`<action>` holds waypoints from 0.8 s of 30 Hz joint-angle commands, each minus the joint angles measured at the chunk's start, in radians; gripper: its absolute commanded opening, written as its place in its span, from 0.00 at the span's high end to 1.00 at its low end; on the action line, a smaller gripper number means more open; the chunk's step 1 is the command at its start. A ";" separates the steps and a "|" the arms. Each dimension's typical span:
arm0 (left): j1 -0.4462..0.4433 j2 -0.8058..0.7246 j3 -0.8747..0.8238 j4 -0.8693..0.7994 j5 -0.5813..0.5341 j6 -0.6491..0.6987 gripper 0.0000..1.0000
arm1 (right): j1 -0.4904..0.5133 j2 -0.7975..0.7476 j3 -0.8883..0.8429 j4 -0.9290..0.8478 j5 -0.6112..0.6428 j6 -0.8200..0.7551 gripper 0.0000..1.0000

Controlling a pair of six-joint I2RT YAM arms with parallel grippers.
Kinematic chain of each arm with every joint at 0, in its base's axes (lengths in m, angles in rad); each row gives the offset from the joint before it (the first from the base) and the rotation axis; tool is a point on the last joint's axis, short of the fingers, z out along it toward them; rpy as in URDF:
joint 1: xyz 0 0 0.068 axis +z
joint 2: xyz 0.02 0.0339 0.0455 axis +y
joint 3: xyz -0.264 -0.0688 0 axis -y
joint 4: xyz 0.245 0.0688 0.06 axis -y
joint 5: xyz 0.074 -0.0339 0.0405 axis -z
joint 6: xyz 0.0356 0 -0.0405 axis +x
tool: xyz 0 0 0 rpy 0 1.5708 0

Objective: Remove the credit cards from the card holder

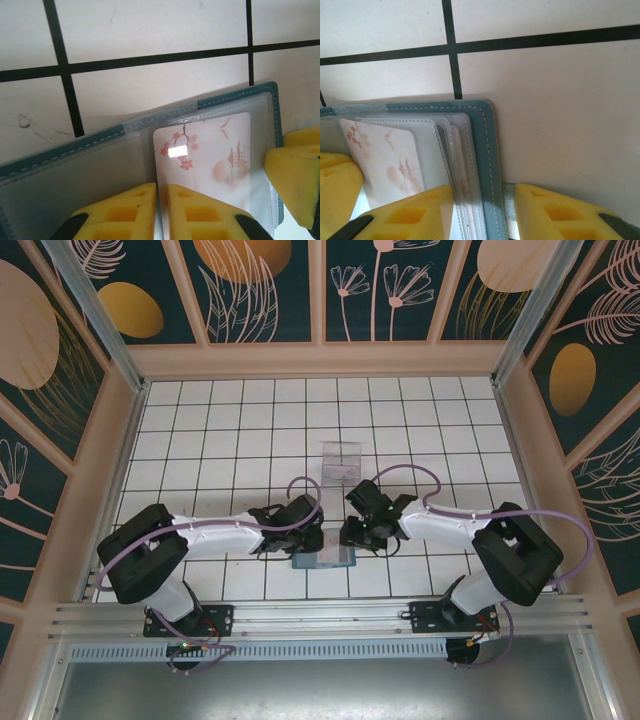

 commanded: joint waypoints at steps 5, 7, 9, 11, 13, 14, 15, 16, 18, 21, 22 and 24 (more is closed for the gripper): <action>0.003 -0.064 0.008 -0.014 -0.037 0.002 0.80 | 0.008 0.028 0.010 -0.020 0.006 0.008 0.63; 0.010 -0.080 -0.012 0.047 -0.007 -0.008 0.79 | 0.008 0.029 0.009 -0.020 0.005 0.009 0.63; 0.020 -0.091 -0.038 0.104 0.029 -0.022 0.77 | 0.008 0.030 0.011 -0.020 0.004 0.008 0.63; 0.031 -0.092 -0.058 0.151 0.066 -0.032 0.76 | 0.010 0.030 0.011 -0.020 0.003 0.009 0.63; 0.041 -0.085 -0.070 0.175 0.088 -0.034 0.75 | 0.010 0.030 0.013 -0.024 0.003 0.007 0.63; 0.045 -0.083 -0.076 0.188 0.098 -0.035 0.75 | 0.011 0.030 0.015 -0.024 0.003 0.006 0.63; 0.048 -0.079 -0.083 0.204 0.109 -0.034 0.74 | 0.011 0.032 0.015 -0.025 0.003 0.006 0.63; 0.052 -0.075 -0.093 0.222 0.119 -0.036 0.74 | 0.011 0.033 0.014 -0.025 0.001 0.005 0.63; 0.062 -0.064 -0.106 0.242 0.133 -0.043 0.74 | 0.013 0.031 0.017 -0.025 0.001 0.006 0.63; 0.068 -0.052 -0.124 0.271 0.154 -0.051 0.74 | 0.016 0.034 0.017 -0.023 0.002 0.006 0.63; 0.069 -0.047 -0.132 0.285 0.164 -0.054 0.74 | 0.016 0.036 0.018 -0.024 0.002 0.009 0.63; 0.068 -0.040 -0.147 0.308 0.183 -0.058 0.73 | 0.018 0.041 0.020 -0.023 0.000 0.008 0.63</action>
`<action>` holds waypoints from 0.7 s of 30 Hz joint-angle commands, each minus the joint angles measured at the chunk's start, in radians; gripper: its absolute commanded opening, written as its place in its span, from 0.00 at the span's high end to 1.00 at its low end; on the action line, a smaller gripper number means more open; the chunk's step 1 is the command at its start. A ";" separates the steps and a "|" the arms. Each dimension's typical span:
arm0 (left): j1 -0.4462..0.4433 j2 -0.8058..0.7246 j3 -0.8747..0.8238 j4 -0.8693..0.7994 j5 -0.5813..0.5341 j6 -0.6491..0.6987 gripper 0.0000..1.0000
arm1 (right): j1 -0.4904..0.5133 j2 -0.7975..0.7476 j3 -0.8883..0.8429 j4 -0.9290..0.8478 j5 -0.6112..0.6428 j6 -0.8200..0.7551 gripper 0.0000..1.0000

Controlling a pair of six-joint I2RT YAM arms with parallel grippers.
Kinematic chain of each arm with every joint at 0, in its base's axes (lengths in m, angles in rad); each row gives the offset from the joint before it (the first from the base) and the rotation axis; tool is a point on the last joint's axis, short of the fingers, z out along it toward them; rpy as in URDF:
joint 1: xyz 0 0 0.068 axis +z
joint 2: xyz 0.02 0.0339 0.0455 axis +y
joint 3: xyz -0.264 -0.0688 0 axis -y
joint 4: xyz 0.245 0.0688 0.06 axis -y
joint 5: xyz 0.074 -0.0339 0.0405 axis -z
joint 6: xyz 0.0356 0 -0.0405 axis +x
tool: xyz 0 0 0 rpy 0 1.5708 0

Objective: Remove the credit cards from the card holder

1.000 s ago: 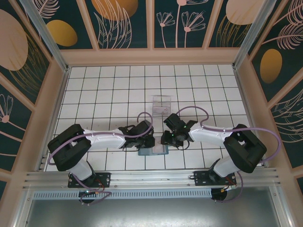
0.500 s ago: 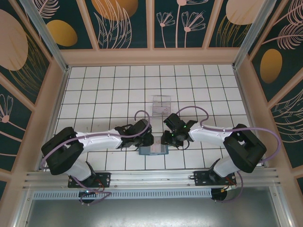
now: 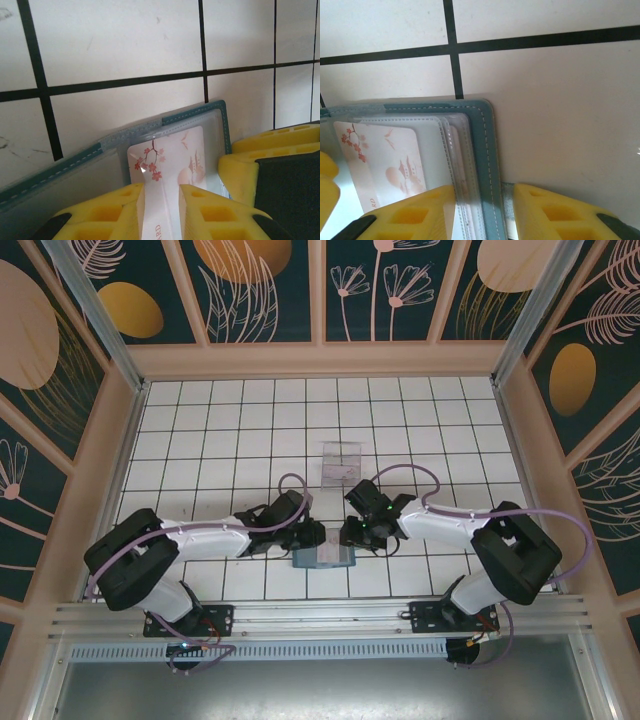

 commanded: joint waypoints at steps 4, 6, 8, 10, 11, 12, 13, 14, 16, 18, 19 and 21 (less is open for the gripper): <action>0.007 0.024 -0.041 0.059 0.040 -0.022 0.73 | 0.018 0.039 0.020 -0.022 0.000 0.006 0.63; 0.007 0.019 -0.042 0.043 0.026 -0.019 0.72 | 0.019 0.042 0.021 -0.022 -0.001 0.006 0.63; 0.007 0.011 -0.042 0.025 0.013 -0.012 0.72 | 0.021 0.047 0.022 -0.022 0.000 0.008 0.63; 0.007 -0.003 -0.041 0.009 -0.002 -0.007 0.71 | 0.022 0.048 0.022 -0.022 0.000 0.009 0.63; 0.007 -0.009 -0.041 0.004 -0.006 -0.006 0.71 | 0.024 0.048 0.022 -0.021 0.000 0.008 0.63; 0.006 -0.017 -0.039 -0.002 -0.010 -0.005 0.71 | 0.024 0.049 0.022 -0.021 0.001 0.008 0.64; 0.007 -0.026 -0.040 -0.005 -0.014 -0.005 0.71 | 0.024 0.049 0.021 -0.020 0.003 0.009 0.64; 0.007 -0.033 -0.041 -0.008 -0.017 -0.005 0.70 | 0.025 0.052 0.019 -0.020 0.003 0.010 0.65; 0.007 -0.048 -0.040 -0.017 -0.025 -0.006 0.70 | 0.025 0.054 0.016 -0.017 0.003 0.011 0.66; 0.006 -0.063 -0.041 -0.021 -0.033 -0.010 0.69 | 0.024 0.056 0.013 -0.014 0.003 0.013 0.67; 0.007 -0.070 -0.043 -0.025 -0.038 -0.012 0.69 | 0.024 0.057 0.011 -0.013 0.001 0.014 0.67; 0.007 -0.078 -0.046 -0.029 -0.043 -0.013 0.69 | 0.024 0.059 0.010 -0.011 0.000 0.013 0.68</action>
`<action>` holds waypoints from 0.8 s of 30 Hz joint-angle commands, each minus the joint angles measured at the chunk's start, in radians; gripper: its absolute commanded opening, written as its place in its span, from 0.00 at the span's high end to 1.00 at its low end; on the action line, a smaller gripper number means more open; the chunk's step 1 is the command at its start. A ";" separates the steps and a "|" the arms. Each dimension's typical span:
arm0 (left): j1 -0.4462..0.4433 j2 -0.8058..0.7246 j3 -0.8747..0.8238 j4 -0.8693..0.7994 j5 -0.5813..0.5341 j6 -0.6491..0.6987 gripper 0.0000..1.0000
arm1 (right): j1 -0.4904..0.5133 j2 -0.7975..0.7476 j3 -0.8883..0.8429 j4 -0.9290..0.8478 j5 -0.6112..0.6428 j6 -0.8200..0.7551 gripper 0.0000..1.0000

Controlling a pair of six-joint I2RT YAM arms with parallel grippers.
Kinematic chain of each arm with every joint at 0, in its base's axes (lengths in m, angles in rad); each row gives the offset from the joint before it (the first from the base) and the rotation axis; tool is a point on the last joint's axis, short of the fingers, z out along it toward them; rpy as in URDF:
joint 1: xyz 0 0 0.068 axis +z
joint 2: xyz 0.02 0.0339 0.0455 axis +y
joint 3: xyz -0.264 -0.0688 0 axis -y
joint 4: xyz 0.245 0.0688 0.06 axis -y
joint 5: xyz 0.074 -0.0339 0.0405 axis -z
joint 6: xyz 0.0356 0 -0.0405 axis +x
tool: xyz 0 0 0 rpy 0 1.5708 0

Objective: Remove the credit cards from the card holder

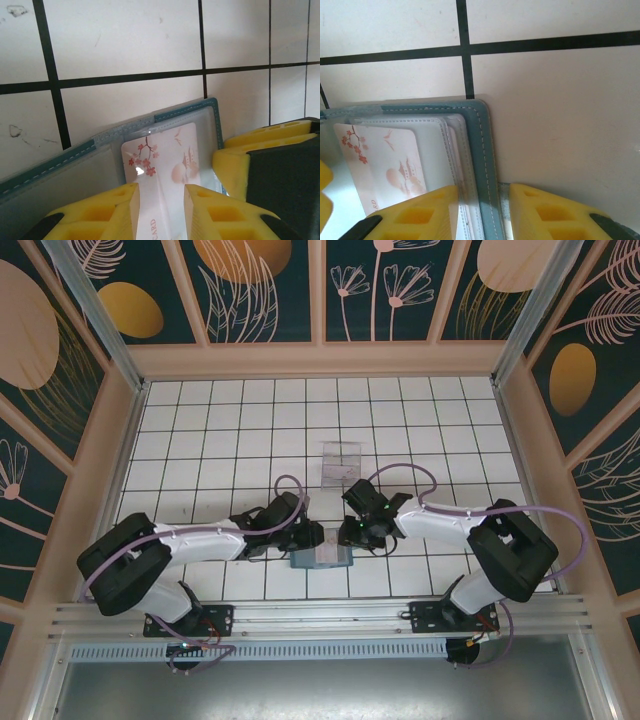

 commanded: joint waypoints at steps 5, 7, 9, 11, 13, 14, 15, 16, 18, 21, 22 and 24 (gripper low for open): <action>0.006 -0.010 -0.037 0.013 0.000 -0.015 0.69 | 0.015 0.038 -0.005 -0.010 -0.003 0.011 0.70; 0.008 0.004 -0.051 0.045 0.020 -0.020 0.69 | 0.015 0.041 -0.003 -0.012 -0.002 0.008 0.70; 0.009 0.019 -0.061 0.071 0.042 -0.021 0.70 | 0.014 0.040 -0.002 -0.013 -0.002 0.008 0.70; 0.012 0.029 -0.074 0.088 0.059 -0.020 0.70 | 0.015 0.040 -0.003 -0.013 -0.002 0.008 0.70; 0.015 0.036 -0.081 0.105 0.076 -0.014 0.70 | 0.016 0.041 -0.006 -0.015 -0.001 0.008 0.71; 0.014 0.036 -0.083 0.107 0.079 -0.011 0.70 | 0.015 0.042 -0.005 -0.014 -0.002 0.008 0.71; 0.016 0.038 -0.084 0.110 0.084 -0.006 0.70 | 0.015 0.041 -0.004 -0.013 -0.002 0.008 0.71; 0.016 0.040 -0.084 0.111 0.086 -0.002 0.71 | 0.015 0.042 -0.005 -0.013 -0.003 0.009 0.71; 0.016 0.043 -0.087 0.118 0.093 0.001 0.72 | 0.015 0.041 -0.005 -0.012 -0.003 0.009 0.71; 0.019 0.058 -0.087 0.131 0.113 0.007 0.72 | 0.015 0.043 -0.001 -0.013 -0.004 0.010 0.71; 0.020 0.063 -0.085 0.132 0.116 0.009 0.73 | 0.016 0.044 -0.002 -0.015 -0.004 0.010 0.71; 0.019 0.072 -0.086 0.138 0.125 0.012 0.74 | 0.016 0.044 0.000 -0.017 -0.002 0.010 0.71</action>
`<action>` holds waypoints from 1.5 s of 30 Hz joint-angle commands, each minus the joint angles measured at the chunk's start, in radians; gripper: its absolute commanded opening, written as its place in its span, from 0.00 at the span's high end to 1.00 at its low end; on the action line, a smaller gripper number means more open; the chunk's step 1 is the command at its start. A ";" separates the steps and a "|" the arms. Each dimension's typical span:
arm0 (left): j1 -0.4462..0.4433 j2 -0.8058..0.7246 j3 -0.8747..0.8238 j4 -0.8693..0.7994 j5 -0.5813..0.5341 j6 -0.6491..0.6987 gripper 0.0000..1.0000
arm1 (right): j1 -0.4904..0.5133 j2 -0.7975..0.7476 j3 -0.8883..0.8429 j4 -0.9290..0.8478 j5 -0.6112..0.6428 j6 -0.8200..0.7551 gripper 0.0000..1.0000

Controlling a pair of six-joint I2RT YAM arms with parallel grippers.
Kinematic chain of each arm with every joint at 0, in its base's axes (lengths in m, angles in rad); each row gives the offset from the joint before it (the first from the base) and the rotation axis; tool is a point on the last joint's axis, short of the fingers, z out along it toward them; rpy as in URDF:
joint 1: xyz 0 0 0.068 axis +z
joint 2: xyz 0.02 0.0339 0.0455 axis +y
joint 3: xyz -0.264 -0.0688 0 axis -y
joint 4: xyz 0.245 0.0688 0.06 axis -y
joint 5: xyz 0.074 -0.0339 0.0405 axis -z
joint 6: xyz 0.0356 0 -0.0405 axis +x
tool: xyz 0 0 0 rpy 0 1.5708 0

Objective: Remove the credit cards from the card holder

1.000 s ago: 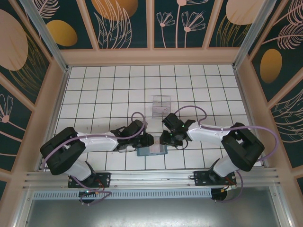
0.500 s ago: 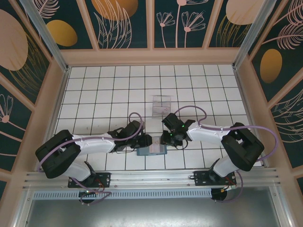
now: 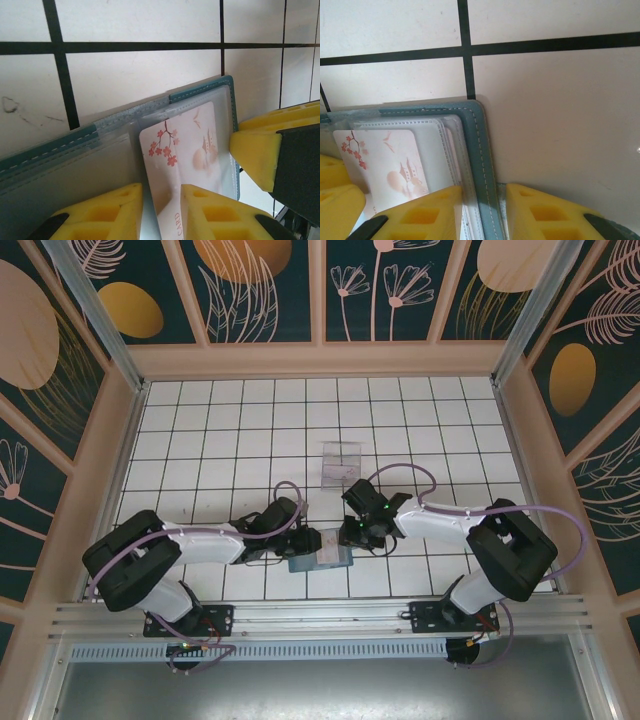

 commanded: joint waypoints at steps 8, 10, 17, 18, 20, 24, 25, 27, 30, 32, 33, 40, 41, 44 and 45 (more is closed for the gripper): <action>0.006 0.034 -0.017 0.050 0.052 0.017 0.82 | 0.018 0.040 -0.001 -0.025 -0.002 0.014 0.72; 0.006 0.030 -0.020 0.057 0.054 0.021 0.84 | 0.017 0.039 -0.001 -0.027 0.000 0.015 0.72; 0.010 0.010 -0.037 0.035 0.046 0.021 0.91 | 0.018 0.041 -0.003 -0.030 0.006 0.018 0.72; 0.011 0.001 -0.040 0.029 0.044 0.022 0.91 | 0.018 0.040 -0.005 -0.030 0.010 0.019 0.72; 0.013 -0.019 -0.049 0.012 0.037 0.027 0.92 | 0.018 0.044 -0.006 -0.037 0.018 0.022 0.73; 0.016 -0.059 -0.057 -0.025 0.024 0.037 0.92 | 0.018 0.048 -0.006 -0.042 0.023 0.027 0.74; 0.017 -0.066 -0.058 -0.032 0.023 0.041 0.92 | 0.018 0.049 -0.006 -0.042 0.023 0.026 0.74; 0.017 -0.083 -0.058 -0.050 0.018 0.042 0.92 | 0.018 0.051 -0.006 -0.042 0.024 0.026 0.74; 0.019 -0.108 -0.061 -0.066 0.014 0.045 0.92 | 0.018 0.054 -0.002 -0.044 0.024 0.025 0.74; 0.019 -0.127 -0.065 -0.069 0.016 0.044 0.92 | 0.018 0.055 0.000 -0.044 0.023 0.024 0.74; 0.019 -0.136 -0.066 -0.071 0.018 0.041 0.92 | 0.018 0.057 0.001 -0.044 0.023 0.024 0.74; 0.019 -0.191 -0.071 -0.093 0.023 0.037 0.92 | 0.018 0.060 0.006 -0.044 0.021 0.024 0.74; 0.019 -0.198 -0.070 -0.099 0.021 0.038 0.92 | 0.019 0.058 0.007 -0.045 0.020 0.023 0.74; 0.020 -0.219 -0.064 -0.129 0.011 0.040 0.92 | 0.018 0.059 0.009 -0.047 0.021 0.022 0.74; 0.021 -0.228 -0.061 -0.144 0.003 0.041 0.93 | 0.020 0.059 0.010 -0.047 0.021 0.022 0.74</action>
